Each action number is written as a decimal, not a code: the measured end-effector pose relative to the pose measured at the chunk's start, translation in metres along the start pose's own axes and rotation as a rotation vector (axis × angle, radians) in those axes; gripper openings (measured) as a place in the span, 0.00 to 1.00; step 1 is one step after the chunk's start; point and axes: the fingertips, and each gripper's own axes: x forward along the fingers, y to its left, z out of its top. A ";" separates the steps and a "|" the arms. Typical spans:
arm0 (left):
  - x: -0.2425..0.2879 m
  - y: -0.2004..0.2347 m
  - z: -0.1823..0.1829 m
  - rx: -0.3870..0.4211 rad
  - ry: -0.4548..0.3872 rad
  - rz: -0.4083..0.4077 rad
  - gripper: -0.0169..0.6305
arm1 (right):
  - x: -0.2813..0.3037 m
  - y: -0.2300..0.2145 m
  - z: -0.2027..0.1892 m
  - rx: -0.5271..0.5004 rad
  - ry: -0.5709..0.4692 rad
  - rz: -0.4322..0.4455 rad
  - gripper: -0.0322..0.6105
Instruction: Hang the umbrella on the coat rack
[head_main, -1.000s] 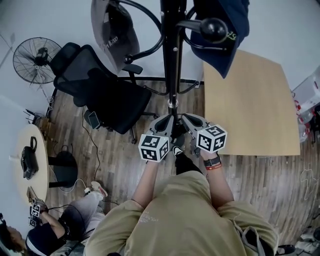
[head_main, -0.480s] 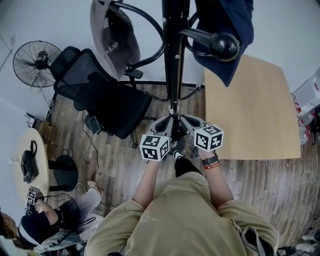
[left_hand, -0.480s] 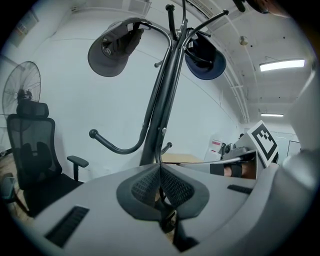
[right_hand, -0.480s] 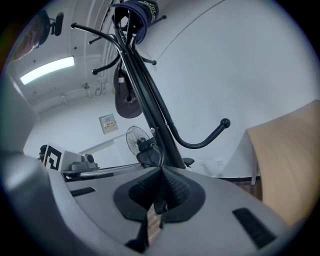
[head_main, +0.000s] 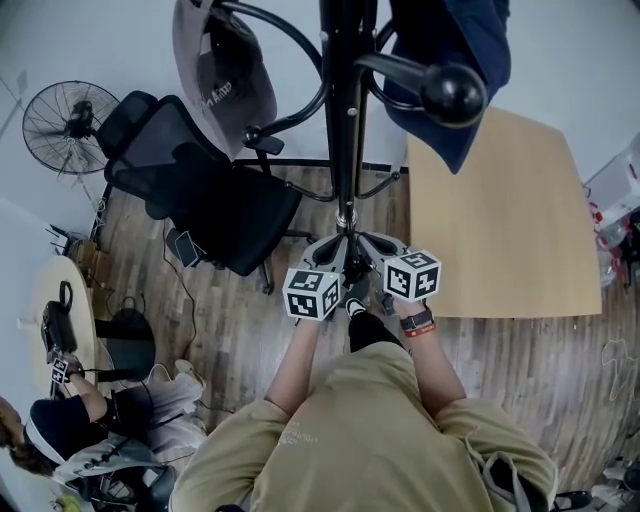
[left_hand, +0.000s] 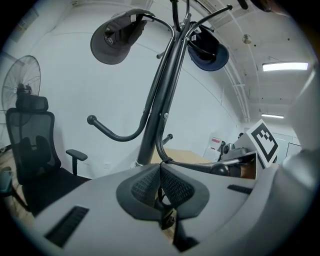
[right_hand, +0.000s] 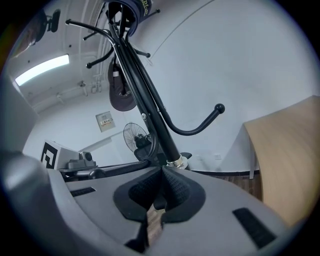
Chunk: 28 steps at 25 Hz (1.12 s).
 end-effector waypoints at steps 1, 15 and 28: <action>0.001 0.000 -0.001 0.003 0.000 -0.002 0.06 | 0.000 0.000 -0.002 0.002 0.001 0.001 0.08; 0.003 -0.005 -0.009 0.004 0.011 -0.039 0.06 | 0.010 0.009 -0.013 -0.041 0.049 0.004 0.08; -0.007 -0.009 -0.009 -0.006 -0.007 -0.039 0.07 | -0.010 0.002 -0.006 -0.049 0.009 -0.052 0.08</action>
